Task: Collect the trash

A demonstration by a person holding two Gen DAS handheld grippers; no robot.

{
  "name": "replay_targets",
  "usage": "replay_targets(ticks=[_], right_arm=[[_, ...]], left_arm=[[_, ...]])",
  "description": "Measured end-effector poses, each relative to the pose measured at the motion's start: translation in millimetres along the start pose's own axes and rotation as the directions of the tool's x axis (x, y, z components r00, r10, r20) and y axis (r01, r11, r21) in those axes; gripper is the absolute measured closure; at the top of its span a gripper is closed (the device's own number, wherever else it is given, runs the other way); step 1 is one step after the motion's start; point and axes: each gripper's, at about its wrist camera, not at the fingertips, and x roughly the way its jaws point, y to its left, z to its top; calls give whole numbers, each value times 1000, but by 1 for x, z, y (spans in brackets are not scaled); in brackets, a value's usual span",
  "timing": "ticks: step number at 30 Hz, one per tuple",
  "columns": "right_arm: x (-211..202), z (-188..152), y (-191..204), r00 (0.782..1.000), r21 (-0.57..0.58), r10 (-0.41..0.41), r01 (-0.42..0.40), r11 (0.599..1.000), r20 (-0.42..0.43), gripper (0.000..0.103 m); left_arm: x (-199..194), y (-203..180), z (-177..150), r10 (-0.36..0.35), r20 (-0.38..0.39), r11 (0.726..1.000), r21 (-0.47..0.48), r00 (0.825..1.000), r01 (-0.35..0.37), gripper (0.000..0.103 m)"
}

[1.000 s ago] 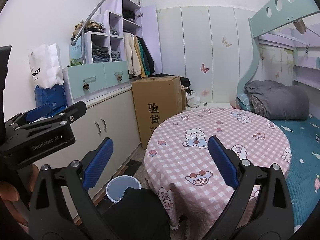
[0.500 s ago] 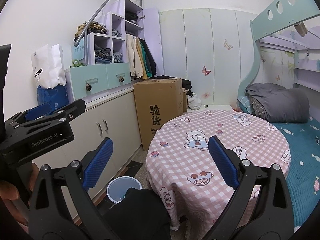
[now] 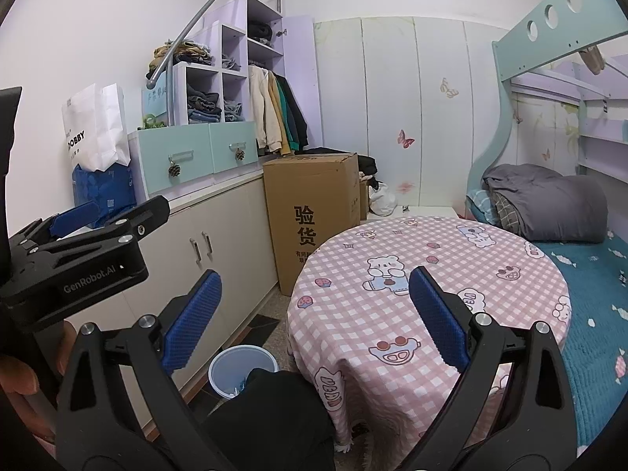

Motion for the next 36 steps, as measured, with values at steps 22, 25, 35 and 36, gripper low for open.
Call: replay_targets(ticks=[22,25,35,36], right_arm=[[15,-3,-1,1000,-7,19,-19,1000,-23,8],[18,-5,-2,999,-5,20,-20,1000,-30,8],[24,-9,-1,999,-4,30,-30,1000,-43,8],[24,-9,-1,999,-5,30,-30,1000,-44,8]], left_arm=[[17,7,-10,5,-37,1000,3,999,-5,7],[19,8,-12,7,-43,1000,2,999,-7,7],[26,11,-18,14,-59,1000,-4,998,-14,7],[27,12,-18,14,-60,1000,-5,998,-14,7]])
